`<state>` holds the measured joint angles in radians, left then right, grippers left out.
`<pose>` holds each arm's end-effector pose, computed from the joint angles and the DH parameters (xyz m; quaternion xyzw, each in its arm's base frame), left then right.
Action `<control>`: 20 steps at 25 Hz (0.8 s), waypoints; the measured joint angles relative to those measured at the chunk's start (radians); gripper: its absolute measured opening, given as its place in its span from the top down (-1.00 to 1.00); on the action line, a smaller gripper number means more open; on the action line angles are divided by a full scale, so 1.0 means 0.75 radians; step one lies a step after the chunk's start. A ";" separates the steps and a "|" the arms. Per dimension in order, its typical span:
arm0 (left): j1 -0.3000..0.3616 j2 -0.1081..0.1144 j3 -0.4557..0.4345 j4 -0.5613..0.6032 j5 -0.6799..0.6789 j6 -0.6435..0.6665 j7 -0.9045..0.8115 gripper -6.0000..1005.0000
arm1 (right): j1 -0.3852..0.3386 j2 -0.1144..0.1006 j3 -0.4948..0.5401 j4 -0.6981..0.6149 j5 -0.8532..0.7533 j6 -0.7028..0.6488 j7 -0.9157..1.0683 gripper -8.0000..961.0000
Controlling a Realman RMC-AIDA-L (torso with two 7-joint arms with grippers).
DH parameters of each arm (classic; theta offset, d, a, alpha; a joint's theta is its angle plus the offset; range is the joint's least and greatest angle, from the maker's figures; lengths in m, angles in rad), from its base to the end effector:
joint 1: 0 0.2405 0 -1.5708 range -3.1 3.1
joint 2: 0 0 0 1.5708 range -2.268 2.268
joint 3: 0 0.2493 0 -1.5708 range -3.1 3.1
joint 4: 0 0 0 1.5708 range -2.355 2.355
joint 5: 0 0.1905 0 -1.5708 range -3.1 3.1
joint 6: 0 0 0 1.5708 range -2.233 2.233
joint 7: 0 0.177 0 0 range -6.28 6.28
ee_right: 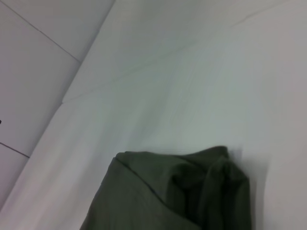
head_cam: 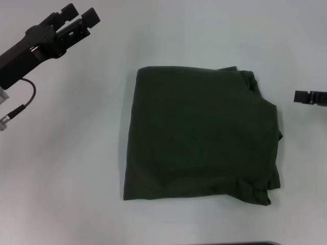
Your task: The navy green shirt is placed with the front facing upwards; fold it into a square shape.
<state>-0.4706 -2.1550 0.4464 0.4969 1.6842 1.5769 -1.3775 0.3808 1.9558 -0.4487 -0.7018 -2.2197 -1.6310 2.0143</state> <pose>-0.2250 0.3276 -0.0027 -0.7922 -0.3213 -0.4710 0.2176 0.3288 0.2844 0.0417 -0.7803 0.5692 0.2139 0.1461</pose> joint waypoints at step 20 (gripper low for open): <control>-0.001 0.000 0.000 0.000 0.012 -0.018 0.027 -0.80 | 0.044 0.013 -0.029 0.227 -0.053 0.136 0.054 -0.23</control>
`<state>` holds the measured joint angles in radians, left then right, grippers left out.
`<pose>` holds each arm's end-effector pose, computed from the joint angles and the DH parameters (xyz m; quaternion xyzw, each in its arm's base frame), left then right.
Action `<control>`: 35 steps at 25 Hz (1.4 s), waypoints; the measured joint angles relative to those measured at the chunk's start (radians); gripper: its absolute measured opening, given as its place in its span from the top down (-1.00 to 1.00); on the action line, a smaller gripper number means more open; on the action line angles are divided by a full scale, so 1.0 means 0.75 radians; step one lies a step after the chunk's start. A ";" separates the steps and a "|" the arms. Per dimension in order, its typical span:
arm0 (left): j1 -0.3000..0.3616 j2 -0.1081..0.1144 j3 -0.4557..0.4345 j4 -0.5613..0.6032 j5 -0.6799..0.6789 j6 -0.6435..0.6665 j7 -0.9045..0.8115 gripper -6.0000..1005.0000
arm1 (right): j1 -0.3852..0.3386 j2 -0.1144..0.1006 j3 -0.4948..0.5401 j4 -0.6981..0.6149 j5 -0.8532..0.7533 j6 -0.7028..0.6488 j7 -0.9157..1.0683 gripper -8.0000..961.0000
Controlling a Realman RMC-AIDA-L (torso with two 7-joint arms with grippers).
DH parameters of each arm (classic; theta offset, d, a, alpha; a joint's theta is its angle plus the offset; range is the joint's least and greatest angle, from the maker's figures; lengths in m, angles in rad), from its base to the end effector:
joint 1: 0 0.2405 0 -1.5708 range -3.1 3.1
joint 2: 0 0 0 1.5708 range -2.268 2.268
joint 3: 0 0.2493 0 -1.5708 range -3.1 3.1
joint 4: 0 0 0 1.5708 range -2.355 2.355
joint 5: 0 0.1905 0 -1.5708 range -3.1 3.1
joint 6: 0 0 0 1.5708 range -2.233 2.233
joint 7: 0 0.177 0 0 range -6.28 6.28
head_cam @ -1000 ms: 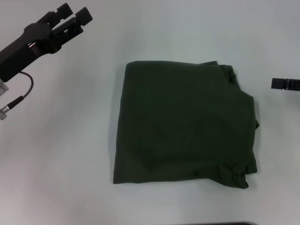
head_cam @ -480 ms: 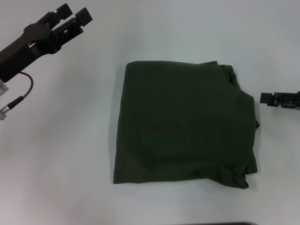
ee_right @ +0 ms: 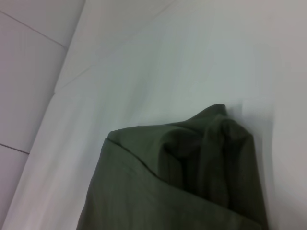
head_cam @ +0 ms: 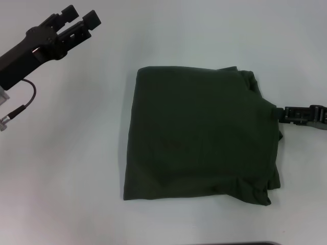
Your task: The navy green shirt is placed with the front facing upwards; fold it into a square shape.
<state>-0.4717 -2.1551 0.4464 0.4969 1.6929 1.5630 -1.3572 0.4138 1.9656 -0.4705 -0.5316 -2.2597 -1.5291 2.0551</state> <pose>-0.2268 0.3287 -0.0044 -0.7969 -0.3169 -0.4625 0.2249 0.3328 0.2807 0.0028 -0.7447 0.6263 0.2034 0.1090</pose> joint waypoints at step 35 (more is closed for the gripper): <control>-0.005 -0.001 0.000 -0.001 0.000 -0.020 0.026 -0.80 | 0.021 0.032 0.090 0.045 0.079 -0.018 -0.070 0.73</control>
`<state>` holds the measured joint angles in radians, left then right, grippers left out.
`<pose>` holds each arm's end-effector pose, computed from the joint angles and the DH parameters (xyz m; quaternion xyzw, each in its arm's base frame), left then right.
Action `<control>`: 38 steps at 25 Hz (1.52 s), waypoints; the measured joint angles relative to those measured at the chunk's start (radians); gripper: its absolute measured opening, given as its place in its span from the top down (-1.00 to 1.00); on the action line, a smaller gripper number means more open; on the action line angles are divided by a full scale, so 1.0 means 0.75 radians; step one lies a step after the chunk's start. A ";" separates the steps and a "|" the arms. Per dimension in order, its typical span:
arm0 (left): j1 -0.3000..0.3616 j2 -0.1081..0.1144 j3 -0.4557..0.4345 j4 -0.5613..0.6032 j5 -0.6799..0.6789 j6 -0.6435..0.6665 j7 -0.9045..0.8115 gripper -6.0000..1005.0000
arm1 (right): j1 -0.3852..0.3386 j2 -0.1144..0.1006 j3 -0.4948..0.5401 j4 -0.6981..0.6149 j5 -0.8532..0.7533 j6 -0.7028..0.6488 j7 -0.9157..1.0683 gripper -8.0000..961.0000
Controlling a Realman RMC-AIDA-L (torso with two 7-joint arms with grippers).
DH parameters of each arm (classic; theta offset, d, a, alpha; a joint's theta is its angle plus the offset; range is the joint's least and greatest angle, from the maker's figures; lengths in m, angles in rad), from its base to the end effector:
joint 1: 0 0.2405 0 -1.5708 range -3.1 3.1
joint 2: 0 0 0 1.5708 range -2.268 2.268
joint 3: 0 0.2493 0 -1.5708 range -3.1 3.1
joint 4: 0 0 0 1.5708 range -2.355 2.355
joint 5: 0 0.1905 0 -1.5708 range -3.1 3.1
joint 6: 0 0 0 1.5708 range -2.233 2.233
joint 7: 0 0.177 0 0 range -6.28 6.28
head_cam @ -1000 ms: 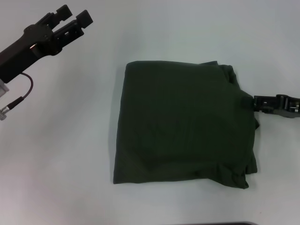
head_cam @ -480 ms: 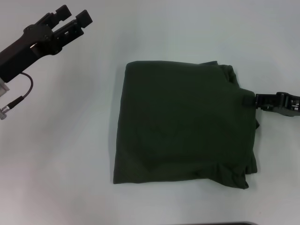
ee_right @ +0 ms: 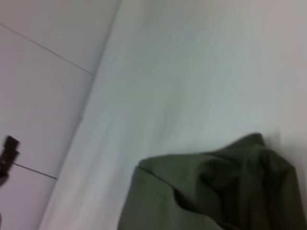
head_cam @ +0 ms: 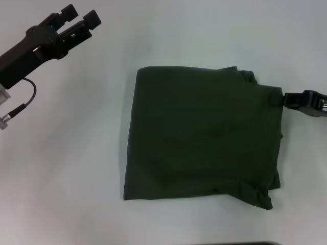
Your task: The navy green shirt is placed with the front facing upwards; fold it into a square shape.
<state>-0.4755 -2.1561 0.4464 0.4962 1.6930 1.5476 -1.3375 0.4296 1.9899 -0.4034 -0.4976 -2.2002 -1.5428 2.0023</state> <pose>-0.2275 0.3311 -0.0052 -0.7995 -0.3118 -0.4573 0.2335 0.3157 0.2901 -0.0009 -0.7394 0.6099 0.2648 0.1060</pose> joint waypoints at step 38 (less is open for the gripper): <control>-0.017 -0.003 0.000 0.000 -0.012 0.009 0.001 -0.80 | 0.087 -0.014 0.000 -0.096 0.049 0.030 0.060 0.91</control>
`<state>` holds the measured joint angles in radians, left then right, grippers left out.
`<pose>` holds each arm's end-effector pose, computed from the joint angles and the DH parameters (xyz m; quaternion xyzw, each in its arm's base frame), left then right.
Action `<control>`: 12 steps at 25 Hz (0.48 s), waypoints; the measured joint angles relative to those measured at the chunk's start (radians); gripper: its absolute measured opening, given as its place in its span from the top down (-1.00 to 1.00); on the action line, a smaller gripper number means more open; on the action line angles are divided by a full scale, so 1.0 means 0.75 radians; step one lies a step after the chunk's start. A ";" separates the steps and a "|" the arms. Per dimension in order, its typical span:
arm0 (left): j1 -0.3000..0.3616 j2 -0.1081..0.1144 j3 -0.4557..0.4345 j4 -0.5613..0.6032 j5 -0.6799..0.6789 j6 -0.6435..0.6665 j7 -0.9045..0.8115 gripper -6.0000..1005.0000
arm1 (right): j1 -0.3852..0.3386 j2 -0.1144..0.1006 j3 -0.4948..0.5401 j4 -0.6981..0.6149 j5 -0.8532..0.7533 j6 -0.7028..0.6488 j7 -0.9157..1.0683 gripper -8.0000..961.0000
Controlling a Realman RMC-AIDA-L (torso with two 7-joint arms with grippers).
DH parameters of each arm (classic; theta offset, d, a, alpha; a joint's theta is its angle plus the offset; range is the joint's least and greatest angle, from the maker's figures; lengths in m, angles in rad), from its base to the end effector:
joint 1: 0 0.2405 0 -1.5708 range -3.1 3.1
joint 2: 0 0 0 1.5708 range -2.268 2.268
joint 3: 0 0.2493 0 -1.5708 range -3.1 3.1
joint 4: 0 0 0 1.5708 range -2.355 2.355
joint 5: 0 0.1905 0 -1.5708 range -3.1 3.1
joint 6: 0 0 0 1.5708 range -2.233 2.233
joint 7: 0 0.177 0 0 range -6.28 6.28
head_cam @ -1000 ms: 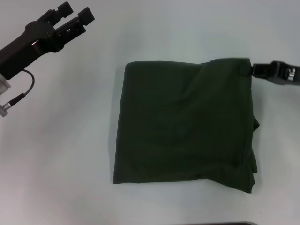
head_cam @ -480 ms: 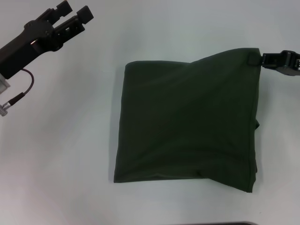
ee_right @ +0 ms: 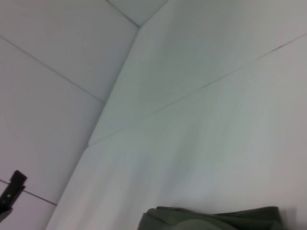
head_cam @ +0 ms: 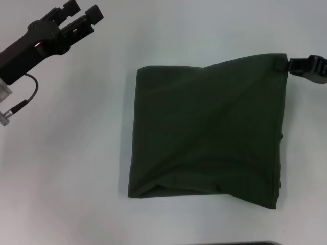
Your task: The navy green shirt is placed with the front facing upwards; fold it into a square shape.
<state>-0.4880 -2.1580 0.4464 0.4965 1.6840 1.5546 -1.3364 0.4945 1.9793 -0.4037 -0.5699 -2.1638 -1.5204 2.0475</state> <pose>-0.2216 0.3336 -0.0043 -0.7994 -0.3044 -0.4640 0.2300 0.2992 0.3254 0.0214 -0.7525 0.5814 0.2771 0.1373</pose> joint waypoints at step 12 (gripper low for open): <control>-0.007 0.003 0.000 -0.002 0.000 -0.010 0.004 -0.80 | -0.004 0.031 -0.071 0.025 0.000 0.076 -0.003 0.88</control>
<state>-0.4930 -2.1559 0.4463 0.4951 1.6840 1.5471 -1.3332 0.4914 2.0029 -0.4568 -0.5509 -2.1640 -1.4635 2.0449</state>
